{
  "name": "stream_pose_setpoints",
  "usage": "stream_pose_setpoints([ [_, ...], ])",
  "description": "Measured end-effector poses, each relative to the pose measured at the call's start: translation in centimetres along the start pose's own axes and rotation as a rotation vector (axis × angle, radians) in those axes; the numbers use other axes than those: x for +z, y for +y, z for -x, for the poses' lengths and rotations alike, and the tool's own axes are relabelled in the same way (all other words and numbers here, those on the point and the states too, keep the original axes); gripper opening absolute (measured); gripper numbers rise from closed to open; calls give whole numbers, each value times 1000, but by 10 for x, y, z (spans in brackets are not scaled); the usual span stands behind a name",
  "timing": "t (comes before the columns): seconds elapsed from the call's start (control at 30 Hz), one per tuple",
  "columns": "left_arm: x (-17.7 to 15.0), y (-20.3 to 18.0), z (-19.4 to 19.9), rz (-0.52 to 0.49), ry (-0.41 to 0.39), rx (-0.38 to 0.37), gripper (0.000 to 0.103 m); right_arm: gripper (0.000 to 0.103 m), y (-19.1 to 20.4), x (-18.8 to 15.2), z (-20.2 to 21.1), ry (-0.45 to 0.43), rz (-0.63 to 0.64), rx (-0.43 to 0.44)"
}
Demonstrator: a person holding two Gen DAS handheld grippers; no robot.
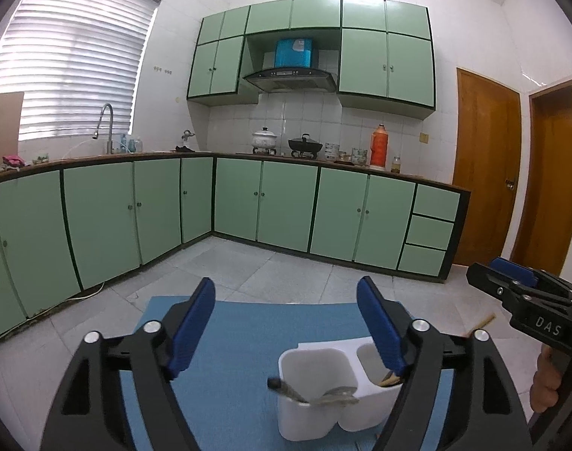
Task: Organize utensils
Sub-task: 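Withdraw both open tools from the holder back to the remaining chopsticks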
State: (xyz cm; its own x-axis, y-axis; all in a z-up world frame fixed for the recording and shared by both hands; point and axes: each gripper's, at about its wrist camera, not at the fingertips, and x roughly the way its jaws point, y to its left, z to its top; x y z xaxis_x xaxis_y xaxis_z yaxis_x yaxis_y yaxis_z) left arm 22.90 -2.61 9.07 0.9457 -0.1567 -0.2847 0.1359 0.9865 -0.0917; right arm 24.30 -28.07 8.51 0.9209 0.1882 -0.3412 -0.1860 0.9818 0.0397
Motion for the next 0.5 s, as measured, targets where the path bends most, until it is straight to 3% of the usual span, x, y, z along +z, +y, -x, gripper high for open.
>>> stream_pose_setpoints([
  [0.3, -18, 0, 48, -4, -19, 6, 90, 81, 0, -26, 50, -42, -24, -1],
  [0.5, -43, -2, 85, -7, -1, 2, 91, 83, 9, -65, 87, -33, -27, -2],
])
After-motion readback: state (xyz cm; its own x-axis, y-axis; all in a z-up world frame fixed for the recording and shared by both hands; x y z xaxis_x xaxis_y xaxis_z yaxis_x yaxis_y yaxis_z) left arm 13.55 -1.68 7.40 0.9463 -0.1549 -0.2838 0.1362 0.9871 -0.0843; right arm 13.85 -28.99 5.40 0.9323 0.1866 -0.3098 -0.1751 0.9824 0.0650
